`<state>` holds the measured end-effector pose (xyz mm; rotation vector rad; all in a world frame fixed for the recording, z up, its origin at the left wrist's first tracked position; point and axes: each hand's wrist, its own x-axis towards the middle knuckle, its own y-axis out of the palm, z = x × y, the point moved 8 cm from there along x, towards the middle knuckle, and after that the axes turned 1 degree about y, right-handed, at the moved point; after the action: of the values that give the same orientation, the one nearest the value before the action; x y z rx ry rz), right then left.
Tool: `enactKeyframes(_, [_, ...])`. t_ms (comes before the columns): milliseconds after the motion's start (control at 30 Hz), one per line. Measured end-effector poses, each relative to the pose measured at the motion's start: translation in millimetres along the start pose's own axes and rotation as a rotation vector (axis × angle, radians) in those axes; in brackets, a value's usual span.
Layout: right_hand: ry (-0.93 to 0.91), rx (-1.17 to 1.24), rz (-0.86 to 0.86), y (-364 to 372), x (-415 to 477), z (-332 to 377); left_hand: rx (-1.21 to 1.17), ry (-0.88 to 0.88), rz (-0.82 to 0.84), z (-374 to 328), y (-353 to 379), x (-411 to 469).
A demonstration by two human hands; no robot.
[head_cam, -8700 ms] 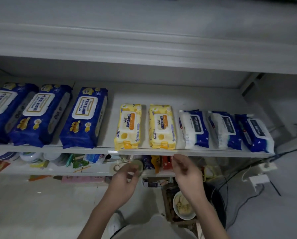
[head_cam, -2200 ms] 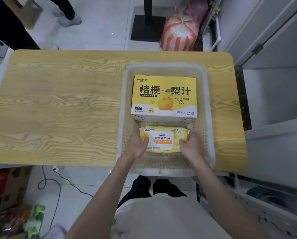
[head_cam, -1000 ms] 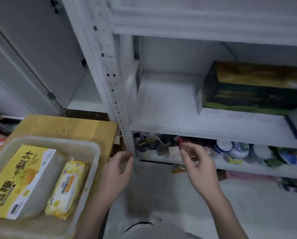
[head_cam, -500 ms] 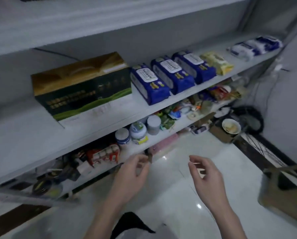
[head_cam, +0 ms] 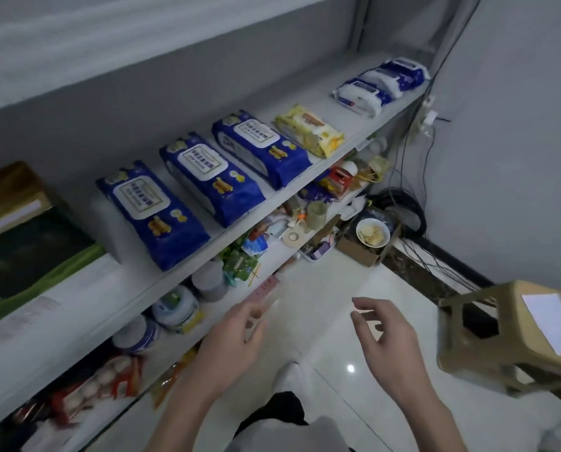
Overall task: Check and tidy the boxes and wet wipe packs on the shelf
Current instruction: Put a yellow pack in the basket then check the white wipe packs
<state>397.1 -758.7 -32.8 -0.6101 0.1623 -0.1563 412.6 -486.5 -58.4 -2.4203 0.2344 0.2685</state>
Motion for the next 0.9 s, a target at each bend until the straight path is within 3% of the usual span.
enactKeyframes(367, [0.082,-0.001,-0.170,-94.9,135.4,-35.1,0.153,0.160,0.130,-127.4,56.0,177.1])
enactKeyframes(600, [0.092,-0.022,-0.147,-173.9,235.1,-86.9,0.090,0.076,0.147,-197.9,133.0,255.4])
enactKeyframes(900, [-0.041,-0.059,0.022,-270.4,380.5,-129.9,-0.013,0.057,-0.008,-333.4,195.1,334.6])
